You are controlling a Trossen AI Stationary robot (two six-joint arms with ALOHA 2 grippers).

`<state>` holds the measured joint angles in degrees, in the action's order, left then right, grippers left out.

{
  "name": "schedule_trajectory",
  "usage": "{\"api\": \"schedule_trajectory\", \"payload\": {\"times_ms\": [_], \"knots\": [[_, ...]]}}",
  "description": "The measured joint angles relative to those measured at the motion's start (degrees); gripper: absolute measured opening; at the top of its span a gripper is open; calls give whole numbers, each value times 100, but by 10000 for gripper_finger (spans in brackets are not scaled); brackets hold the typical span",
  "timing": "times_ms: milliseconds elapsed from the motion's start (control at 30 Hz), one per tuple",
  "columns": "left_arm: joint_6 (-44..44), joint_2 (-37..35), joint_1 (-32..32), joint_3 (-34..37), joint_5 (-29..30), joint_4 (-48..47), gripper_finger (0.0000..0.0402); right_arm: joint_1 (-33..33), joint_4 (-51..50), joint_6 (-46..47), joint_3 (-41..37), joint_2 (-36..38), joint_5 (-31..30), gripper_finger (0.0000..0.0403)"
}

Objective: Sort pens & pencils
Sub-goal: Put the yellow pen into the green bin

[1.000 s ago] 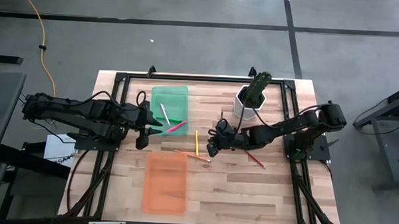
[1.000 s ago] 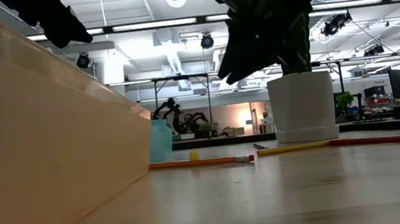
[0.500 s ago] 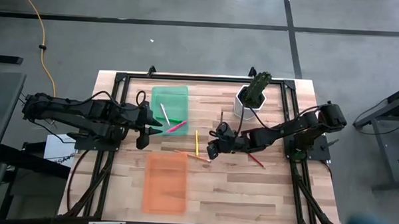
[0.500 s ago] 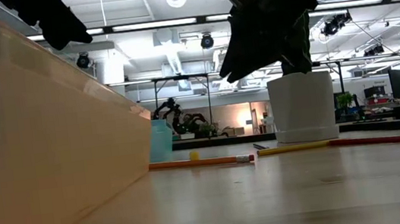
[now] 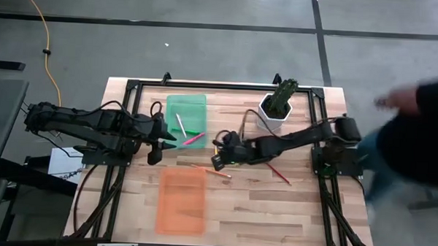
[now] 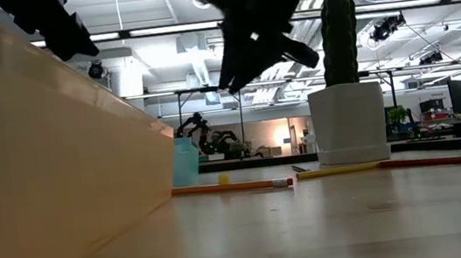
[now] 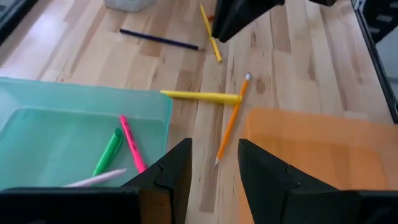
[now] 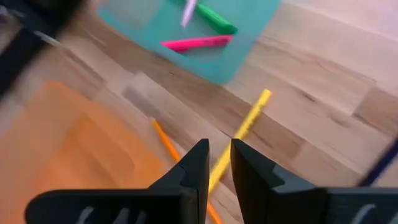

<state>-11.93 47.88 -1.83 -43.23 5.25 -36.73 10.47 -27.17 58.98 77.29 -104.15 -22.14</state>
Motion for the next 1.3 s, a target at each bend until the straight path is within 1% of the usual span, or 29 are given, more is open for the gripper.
{"api": "schedule_trajectory", "payload": {"times_ms": [67, 233, 333, 433, 900, 1033, 1300], "knots": [[10, 0, 0, 0, -32, -99, 119, -17, -437, 51, 431, -303, 6, 57], [24, 0, 0, -2, -34, -317, 119, -84, -862, 279, 1291, -885, 273, 57], [103, 0, 0, -2, -37, -403, 119, -125, -1275, 458, 1688, -1131, 313, 57], [106, 0, -2, -2, -41, -523, 119, -190, -1549, 720, 1918, -1245, 392, 57], [277, -20, -2, -2, -181, -663, 119, -261, -1762, 1732, 2005, -1388, 690, 57], [418, -20, -2, -2, -228, -685, 119, -290, -1806, 1951, 2005, -1495, 911, 57], [659, -20, 0, -2, -229, -681, 119, -377, -1832, 2011, 2003, -1553, 1114, 57]]}}
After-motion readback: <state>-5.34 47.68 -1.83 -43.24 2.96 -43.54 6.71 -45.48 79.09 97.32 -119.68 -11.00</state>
